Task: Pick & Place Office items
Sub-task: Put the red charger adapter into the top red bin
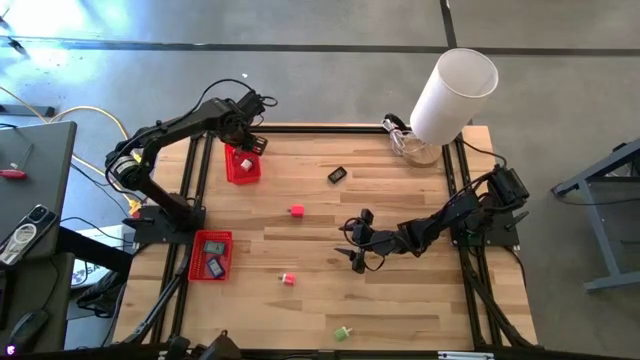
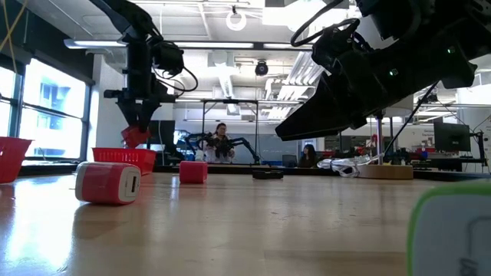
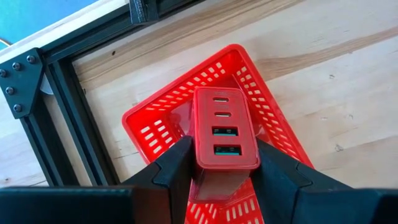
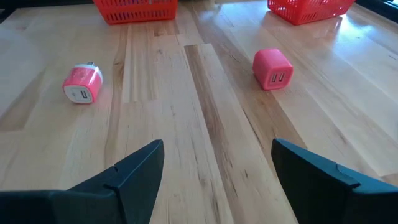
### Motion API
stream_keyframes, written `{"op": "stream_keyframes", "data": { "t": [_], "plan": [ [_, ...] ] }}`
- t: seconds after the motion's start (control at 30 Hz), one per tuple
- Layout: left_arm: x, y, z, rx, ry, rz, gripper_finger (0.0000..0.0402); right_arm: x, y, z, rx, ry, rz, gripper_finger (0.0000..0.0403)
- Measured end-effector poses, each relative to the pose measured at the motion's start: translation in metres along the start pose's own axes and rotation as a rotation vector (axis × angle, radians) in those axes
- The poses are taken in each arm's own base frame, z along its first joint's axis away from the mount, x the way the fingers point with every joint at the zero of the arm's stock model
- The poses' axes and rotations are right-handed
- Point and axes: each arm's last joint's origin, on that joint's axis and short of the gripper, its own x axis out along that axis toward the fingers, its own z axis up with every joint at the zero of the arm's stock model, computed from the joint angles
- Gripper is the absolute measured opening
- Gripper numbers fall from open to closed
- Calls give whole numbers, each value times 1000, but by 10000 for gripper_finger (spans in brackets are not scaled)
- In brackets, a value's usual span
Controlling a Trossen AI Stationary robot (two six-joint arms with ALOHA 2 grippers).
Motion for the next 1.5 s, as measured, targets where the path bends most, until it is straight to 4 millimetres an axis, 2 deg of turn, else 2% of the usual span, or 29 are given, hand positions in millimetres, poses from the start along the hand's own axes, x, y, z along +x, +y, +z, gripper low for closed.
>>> {"op": "stream_keyframes", "data": {
  "t": [0.2,0.5,1.5],
  "plan": [
    [2,3,1,-12,5,5,137,0,0,0,0,0,0,285],
    [23,-3,4,9,79,29,137,0,0,0,-1,1,0,285],
    [60,-9,7,17,184,67,137,0,0,-1,13,12,-4,285]
  ]
}}
